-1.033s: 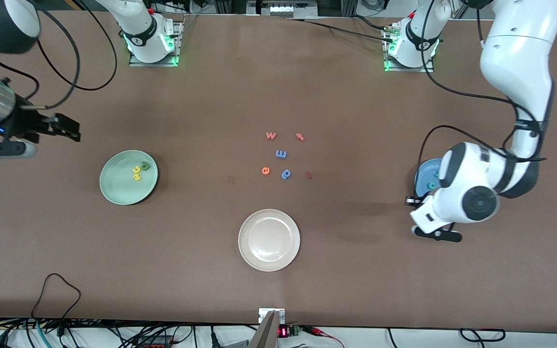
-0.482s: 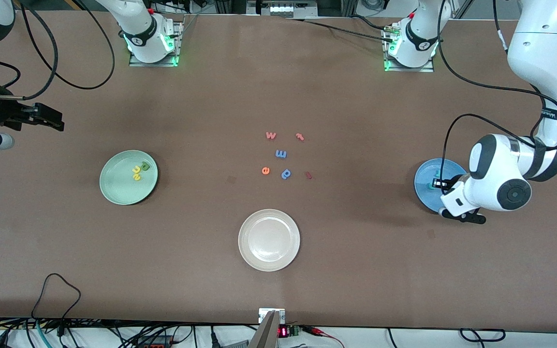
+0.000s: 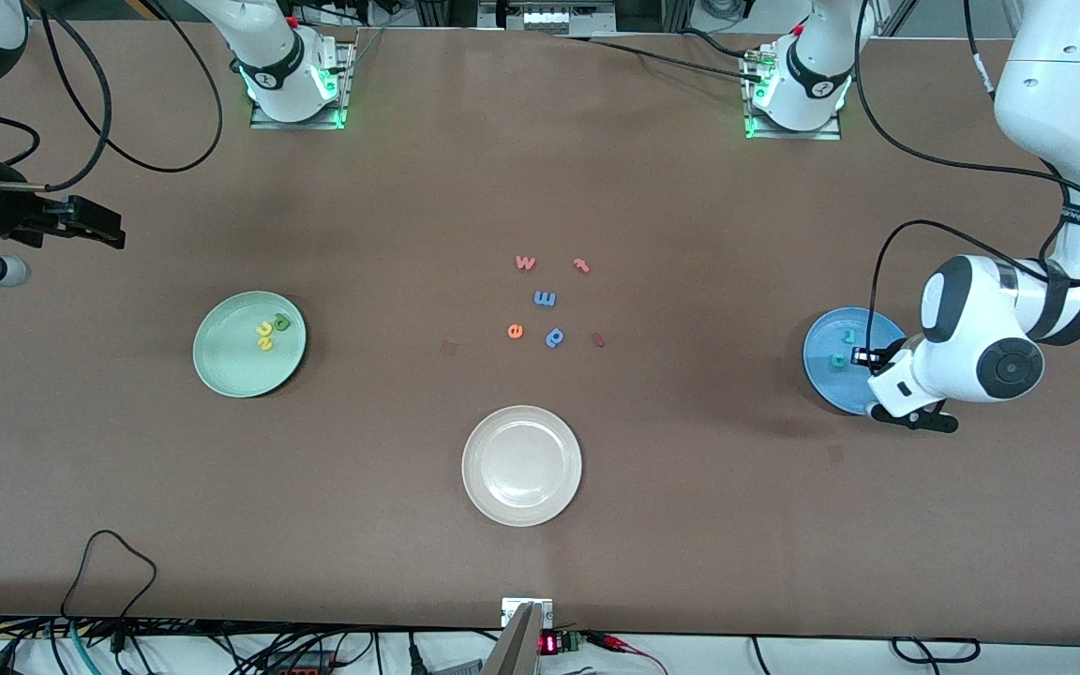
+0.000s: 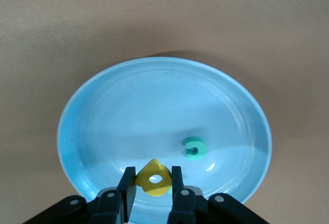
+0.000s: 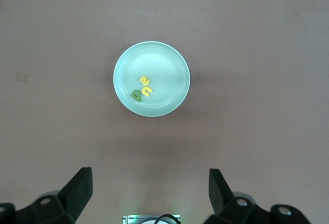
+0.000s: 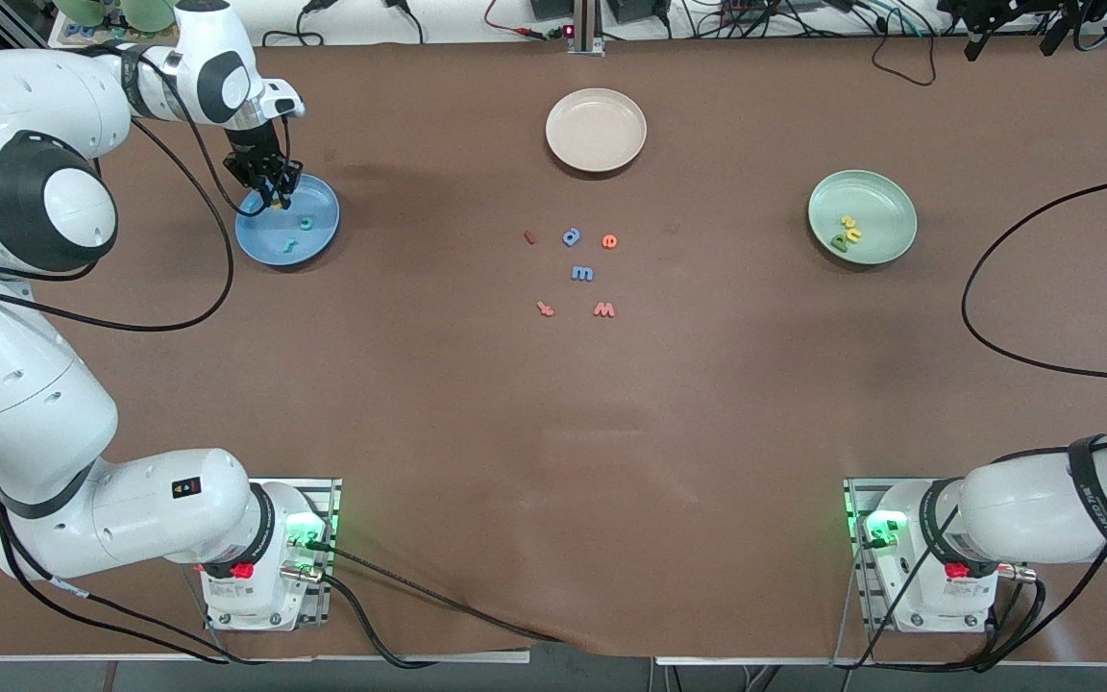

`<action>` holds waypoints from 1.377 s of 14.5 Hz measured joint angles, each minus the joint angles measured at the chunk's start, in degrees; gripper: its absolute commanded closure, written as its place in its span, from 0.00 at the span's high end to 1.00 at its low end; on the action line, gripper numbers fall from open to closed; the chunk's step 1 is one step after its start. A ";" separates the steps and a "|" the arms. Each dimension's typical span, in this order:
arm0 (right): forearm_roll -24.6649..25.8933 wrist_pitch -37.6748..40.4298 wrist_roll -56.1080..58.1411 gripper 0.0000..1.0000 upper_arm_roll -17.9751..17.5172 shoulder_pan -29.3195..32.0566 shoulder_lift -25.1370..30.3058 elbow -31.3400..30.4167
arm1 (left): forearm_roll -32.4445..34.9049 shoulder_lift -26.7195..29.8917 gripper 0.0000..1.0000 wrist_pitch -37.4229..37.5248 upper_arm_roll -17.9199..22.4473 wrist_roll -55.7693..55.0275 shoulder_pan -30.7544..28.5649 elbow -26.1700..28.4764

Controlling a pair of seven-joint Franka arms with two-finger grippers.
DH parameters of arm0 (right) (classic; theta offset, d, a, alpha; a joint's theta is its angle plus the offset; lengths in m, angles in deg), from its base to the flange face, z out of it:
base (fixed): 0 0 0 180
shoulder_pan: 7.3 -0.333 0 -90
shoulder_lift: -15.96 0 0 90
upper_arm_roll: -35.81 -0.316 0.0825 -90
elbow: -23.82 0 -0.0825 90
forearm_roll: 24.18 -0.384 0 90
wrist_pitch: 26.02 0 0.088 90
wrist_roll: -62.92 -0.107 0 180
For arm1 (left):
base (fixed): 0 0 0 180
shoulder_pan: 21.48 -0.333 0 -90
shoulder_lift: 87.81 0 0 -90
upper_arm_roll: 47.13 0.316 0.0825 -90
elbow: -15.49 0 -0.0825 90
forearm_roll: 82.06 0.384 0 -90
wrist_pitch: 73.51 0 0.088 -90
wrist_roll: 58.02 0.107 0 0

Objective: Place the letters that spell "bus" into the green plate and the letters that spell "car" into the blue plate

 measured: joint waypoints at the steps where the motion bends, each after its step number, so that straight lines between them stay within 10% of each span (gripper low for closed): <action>1: 0.00 -0.04 -0.01 1.00 0.00 0.04 0.36 -0.48 | 0.01 -0.01 0.62 -0.45 0.01 0.00 -0.47 0.23; 3: 0.00 -0.07 -0.03 1.00 0.01 0.23 0.80 -0.92 | 0.08 -0.15 1.00 -0.97 0.02 0.09 -1.42 0.62; 9: 0.00 -0.18 -0.04 1.00 0.01 0.33 1.03 -1.31 | 0.09 0.38 1.00 -1.32 -1.20 0.11 -1.74 -0.94; 20: -0.02 -0.34 -0.07 1.00 0.04 0.43 1.04 -1.35 | -4.88 7.86 1.00 15.34 -9.00 -0.66 -1.22 -26.11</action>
